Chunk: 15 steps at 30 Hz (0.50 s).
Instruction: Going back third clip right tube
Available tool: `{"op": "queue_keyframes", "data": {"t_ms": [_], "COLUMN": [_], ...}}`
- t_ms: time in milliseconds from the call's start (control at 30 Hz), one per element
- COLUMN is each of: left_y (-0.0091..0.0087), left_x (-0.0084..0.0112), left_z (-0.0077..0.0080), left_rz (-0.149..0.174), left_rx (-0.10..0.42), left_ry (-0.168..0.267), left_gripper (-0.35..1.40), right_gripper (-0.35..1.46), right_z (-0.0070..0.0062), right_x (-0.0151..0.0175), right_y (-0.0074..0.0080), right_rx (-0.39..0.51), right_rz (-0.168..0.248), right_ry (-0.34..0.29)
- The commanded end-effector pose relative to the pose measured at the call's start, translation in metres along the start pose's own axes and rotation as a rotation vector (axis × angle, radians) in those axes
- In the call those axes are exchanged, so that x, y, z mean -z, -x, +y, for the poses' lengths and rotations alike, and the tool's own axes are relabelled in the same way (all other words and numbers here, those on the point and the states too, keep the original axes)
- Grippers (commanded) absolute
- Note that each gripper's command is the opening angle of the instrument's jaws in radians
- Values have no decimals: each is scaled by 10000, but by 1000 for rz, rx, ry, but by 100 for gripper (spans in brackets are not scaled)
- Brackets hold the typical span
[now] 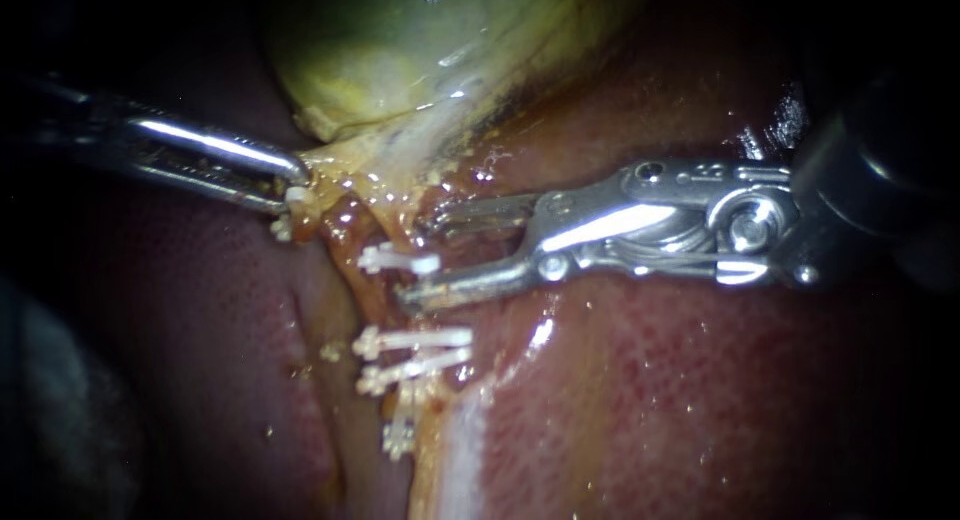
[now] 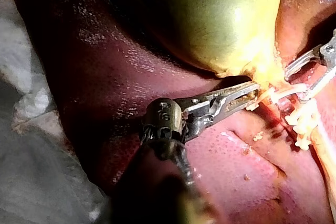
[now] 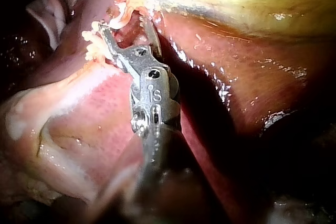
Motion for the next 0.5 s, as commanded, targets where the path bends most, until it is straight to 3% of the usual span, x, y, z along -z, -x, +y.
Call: {"op": "queue_keyframes", "data": {"t_ms": [33, 100, 333, 500], "left_y": [0, 0, 1, 2], "left_x": [0, 0, -1, -1], "left_z": [0, 0, 0, -1], "left_rz": [0, 0, 0, 0], "left_rx": [0, 0, -1, -1], "left_ry": [-1, -1, -1, -1], "left_gripper": [-35, -35, -35, -35], "right_gripper": [49, 49, 49, 49], "right_z": [0, -2, -11, -19], "right_x": [0, 5, 35, 66], "right_y": [1, 2, 15, 24], "right_rx": [1, 8, 203, 283], "right_rz": [0, -1, 0, 5], "right_ry": [0, -3, -26, -39]}}
